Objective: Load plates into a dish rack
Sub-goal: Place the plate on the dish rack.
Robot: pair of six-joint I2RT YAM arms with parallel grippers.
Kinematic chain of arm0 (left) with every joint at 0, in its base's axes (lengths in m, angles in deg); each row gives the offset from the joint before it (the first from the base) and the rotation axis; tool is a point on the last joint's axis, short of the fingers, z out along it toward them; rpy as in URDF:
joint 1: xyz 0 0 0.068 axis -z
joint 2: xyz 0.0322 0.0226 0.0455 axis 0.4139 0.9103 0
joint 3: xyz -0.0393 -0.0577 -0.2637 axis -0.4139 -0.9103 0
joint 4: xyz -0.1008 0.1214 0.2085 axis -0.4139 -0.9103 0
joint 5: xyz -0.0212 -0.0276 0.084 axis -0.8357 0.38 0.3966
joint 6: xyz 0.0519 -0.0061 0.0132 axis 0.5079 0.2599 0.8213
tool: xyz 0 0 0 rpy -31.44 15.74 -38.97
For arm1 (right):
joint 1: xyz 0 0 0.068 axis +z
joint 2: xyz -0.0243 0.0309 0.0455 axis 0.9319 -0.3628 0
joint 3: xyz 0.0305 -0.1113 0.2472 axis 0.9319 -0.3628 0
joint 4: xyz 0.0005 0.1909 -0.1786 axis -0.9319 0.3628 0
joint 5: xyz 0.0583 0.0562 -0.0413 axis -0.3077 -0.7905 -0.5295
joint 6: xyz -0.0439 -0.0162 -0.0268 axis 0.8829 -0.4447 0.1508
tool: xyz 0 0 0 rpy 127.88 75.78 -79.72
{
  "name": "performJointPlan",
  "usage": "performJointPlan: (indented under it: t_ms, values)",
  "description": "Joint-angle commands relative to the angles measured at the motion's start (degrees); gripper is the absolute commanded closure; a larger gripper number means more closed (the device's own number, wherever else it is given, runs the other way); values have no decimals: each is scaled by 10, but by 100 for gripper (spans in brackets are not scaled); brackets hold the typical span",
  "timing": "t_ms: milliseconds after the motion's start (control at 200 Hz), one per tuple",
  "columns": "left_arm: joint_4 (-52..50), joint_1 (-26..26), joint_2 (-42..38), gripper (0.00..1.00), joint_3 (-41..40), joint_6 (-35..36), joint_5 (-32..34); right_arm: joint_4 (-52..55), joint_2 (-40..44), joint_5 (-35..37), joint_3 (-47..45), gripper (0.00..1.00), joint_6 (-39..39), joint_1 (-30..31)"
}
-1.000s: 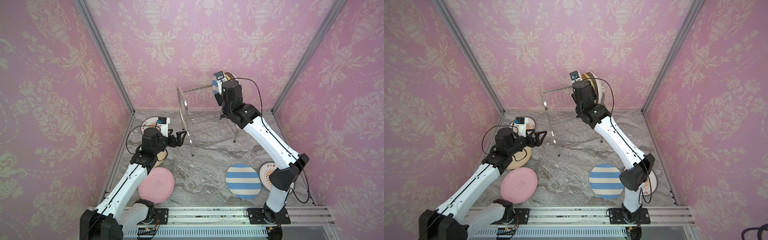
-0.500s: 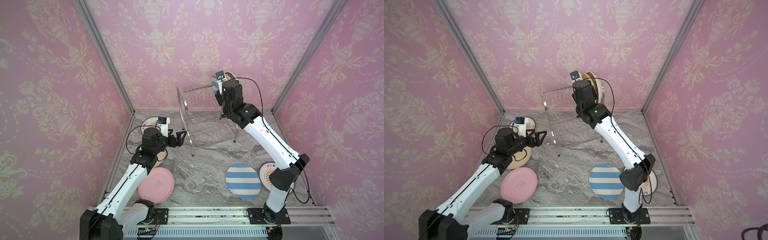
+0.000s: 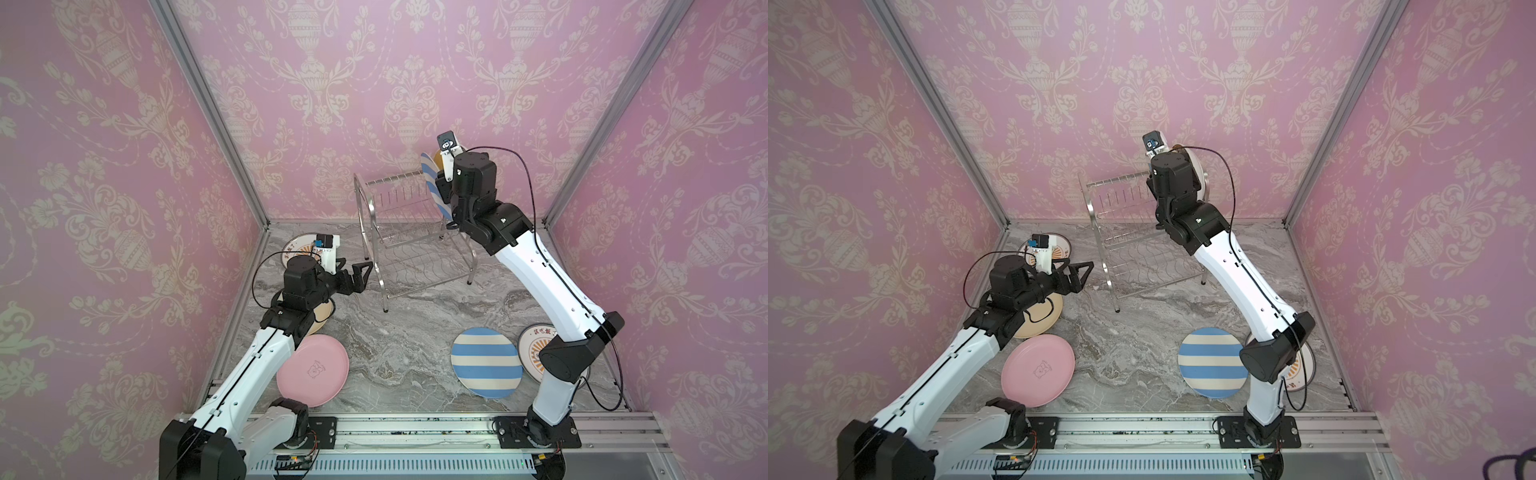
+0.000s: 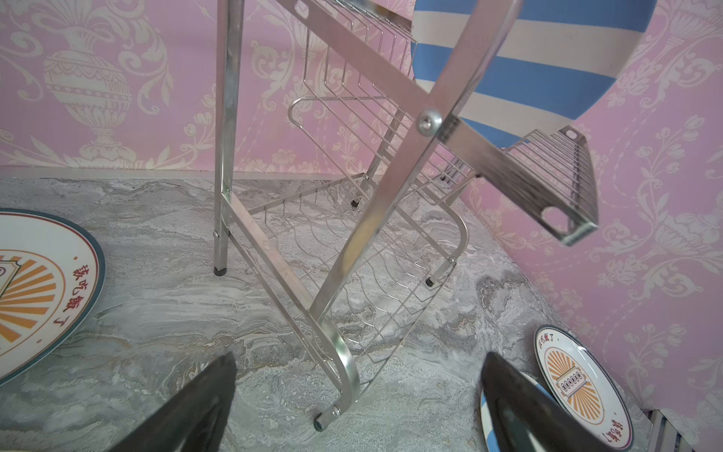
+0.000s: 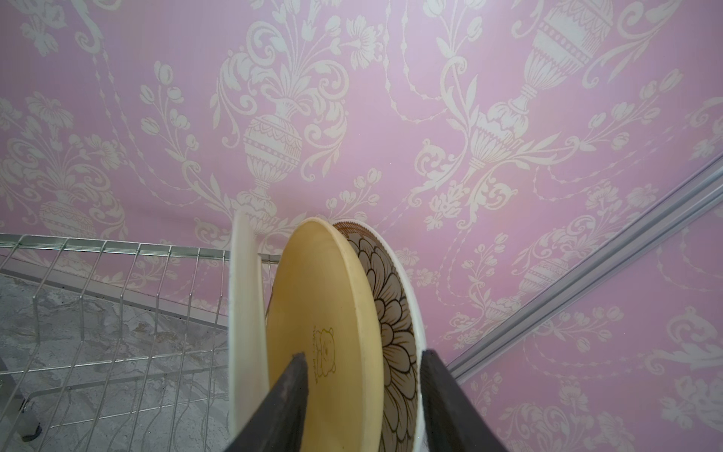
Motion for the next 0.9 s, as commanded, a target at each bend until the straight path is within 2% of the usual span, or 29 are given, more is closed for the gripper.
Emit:
performJointPlan:
  t_ms: [0,130,250,500,620,716,786,896]
  values:
    - [-3,-5,-19,1,2,-3,-10,-4,-8,18,22,52,26,4]
    - [-8,-5,-26,1,3,0,-6,-1,-23,31,40,51,47,2]
    - [-9,-5,-26,1,2,-1,-6,11,-21,20,51,50,35,1]
    - [-7,-4,-22,1,4,-1,-7,28,46,-36,29,47,-7,2]
    - [-7,-5,-23,1,5,-1,-6,55,81,-122,2,44,-50,2]
    - [-8,-5,-22,1,5,-3,-7,90,93,-244,-3,47,-96,1]
    - [-12,-5,-23,1,6,-3,-6,118,87,-319,13,48,-123,2]
    - [-17,-5,-25,1,7,-2,-5,188,42,-372,76,46,-144,3]
